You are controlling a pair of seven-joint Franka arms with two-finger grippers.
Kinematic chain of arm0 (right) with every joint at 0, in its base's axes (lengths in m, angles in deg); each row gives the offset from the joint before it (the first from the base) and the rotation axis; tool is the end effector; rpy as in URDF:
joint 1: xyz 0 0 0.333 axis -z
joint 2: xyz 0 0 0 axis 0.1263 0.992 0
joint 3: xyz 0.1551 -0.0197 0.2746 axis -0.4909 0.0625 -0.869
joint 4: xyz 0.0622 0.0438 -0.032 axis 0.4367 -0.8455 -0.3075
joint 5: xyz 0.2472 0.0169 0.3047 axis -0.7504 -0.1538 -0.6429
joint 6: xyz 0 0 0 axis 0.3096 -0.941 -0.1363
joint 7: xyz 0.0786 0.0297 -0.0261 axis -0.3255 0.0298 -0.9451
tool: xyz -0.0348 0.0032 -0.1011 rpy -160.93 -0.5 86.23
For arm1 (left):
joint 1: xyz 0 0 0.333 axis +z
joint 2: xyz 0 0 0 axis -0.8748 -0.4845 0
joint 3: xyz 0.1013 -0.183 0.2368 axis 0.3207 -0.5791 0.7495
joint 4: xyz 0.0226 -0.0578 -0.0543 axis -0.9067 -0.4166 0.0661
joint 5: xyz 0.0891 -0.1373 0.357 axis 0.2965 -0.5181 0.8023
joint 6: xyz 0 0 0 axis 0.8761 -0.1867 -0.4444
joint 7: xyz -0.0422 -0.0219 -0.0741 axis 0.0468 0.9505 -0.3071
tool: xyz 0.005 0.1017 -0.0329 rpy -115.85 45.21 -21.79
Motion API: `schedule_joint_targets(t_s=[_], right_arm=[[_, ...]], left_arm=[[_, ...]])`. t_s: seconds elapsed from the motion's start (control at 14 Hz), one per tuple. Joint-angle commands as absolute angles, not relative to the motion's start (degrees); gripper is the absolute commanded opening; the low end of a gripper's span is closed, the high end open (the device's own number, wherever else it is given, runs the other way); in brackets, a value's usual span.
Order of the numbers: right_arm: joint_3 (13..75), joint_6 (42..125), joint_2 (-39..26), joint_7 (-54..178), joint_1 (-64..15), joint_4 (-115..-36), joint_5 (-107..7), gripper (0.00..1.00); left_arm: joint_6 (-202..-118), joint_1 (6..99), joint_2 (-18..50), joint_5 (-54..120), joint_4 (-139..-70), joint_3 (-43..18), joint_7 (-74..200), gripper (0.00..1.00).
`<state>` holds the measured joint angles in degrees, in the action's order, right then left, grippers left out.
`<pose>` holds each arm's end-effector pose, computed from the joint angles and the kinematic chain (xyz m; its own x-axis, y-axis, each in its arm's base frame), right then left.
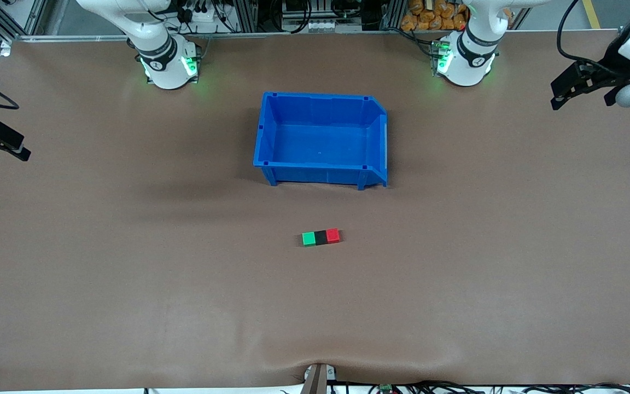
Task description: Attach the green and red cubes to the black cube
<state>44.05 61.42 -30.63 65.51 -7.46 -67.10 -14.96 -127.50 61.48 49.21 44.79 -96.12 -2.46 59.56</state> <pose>0.5534 -0.0502 0.6349 0.9950 -0.0720 0.0689 -0.0703 -0.9972 -0.0269 0.4961 -0.0672 0.6757 0.9987 0.0469 0.0189 0.0481 -0.9964 -0.0695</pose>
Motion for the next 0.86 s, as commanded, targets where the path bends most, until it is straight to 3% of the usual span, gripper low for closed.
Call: schedule_joint_targets(t_s=[0.0, 0.79], right_arm=[[43.3, 60.5, -29.7, 65.4, -6.4, -65.5, -14.4, 1.0], [43.6, 60.4, -29.3, 65.4, -6.4, -65.5, -14.3, 1.0]], left_arm=[[-126.2, 61.7, 48.7, 44.8, -94.4, -3.0, 59.1, 1.0], [-125.4, 61.3, 48.6, 44.7, -94.3, -3.1, 59.0, 1.0]])
